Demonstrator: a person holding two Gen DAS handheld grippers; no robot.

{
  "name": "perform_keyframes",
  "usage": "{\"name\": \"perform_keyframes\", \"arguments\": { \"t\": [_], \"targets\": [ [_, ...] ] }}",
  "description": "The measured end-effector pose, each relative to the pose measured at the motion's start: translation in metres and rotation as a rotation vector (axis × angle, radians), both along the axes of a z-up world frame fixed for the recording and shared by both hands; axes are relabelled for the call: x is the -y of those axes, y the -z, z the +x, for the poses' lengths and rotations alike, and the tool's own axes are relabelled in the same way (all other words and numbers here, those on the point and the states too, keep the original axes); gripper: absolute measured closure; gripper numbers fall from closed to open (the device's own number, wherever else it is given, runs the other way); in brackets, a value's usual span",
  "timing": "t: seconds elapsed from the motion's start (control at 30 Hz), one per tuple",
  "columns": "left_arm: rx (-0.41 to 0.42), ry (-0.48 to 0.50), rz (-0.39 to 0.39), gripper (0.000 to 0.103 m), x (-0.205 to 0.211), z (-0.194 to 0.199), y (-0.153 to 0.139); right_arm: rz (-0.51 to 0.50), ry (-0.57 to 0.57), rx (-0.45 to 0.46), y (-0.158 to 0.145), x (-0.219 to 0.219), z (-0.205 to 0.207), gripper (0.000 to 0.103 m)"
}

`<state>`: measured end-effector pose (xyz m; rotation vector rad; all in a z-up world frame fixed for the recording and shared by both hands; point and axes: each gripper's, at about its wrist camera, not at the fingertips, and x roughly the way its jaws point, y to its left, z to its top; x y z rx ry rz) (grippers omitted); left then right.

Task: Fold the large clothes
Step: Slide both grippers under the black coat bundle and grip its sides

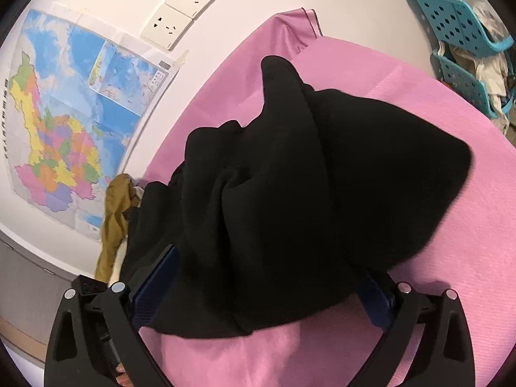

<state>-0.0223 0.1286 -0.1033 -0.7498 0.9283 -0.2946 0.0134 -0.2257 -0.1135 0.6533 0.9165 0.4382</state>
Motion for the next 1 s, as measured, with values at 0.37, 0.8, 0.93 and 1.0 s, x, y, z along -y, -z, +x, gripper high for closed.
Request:
{"name": "perform_keyframes", "arguments": {
  "t": [0.37, 0.8, 0.93, 1.0],
  "targets": [
    [-0.002, 0.003, 0.003, 0.005, 0.001, 0.002, 0.0, -0.011, 0.03, -0.036, 0.001, 0.012, -0.005, 0.012],
    [-0.016, 0.001, 0.013, 0.004, 0.008, 0.006, -0.001, -0.135, -0.041, 0.068, -0.003, -0.035, 0.026, 0.005],
    [-0.017, -0.006, 0.025, 0.004, 0.01, 0.006, -0.002, -0.169, -0.045, 0.067, -0.004, -0.036, 0.026, 0.015],
    [-0.016, -0.005, 0.026, 0.004, 0.011, 0.006, -0.003, -0.148, -0.057, 0.066, -0.003, -0.034, 0.027, 0.026]
  ]
}}
